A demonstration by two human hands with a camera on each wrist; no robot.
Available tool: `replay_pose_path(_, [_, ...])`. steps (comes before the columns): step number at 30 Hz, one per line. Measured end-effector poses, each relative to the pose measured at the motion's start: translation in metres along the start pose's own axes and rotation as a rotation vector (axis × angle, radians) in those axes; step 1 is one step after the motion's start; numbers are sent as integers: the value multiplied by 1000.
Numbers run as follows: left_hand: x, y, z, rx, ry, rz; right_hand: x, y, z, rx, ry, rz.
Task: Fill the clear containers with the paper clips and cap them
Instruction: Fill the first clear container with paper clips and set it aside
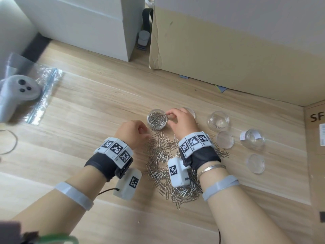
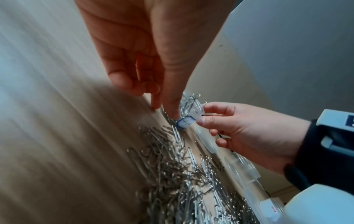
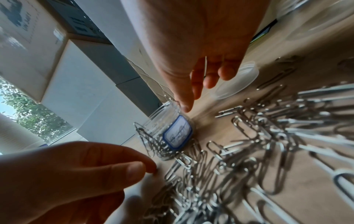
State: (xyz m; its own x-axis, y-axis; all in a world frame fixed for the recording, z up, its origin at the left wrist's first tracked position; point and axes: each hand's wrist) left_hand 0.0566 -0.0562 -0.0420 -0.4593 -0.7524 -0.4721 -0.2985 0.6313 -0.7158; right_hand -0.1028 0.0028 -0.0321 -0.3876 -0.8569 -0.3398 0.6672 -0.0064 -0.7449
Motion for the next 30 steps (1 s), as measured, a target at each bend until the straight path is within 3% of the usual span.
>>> replay_pose_path(6, [0, 2, 0, -23, 12, -2, -1, -10, 1, 45, -56, -101])
replay_pose_path(10, [3, 3, -3, -28, -10, -8, -5, -15, 12, 77, -165, -39])
replay_pose_path(13, [5, 4, -5, -10, -56, -4, -2, -15, 8, 68, -119, -100])
replay_pose_path(21, [3, 6, -11, 35, -108, -21, -18, -1, -2, 35, 77, 23])
replay_pose_path(30, [1, -2, -7, 7, -66, -64, -22, -4, 0, 42, 53, 45])
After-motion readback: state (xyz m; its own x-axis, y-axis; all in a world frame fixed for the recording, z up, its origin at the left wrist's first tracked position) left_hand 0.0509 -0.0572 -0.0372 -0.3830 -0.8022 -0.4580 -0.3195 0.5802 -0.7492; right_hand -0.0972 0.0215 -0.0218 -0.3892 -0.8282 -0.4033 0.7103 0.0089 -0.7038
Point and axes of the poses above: each hand's wrist, its own x-axis towards the middle knuckle, its own y-axis out of the palm, z = x × y, and after that the axes turned 4 degrees about x, right-handed
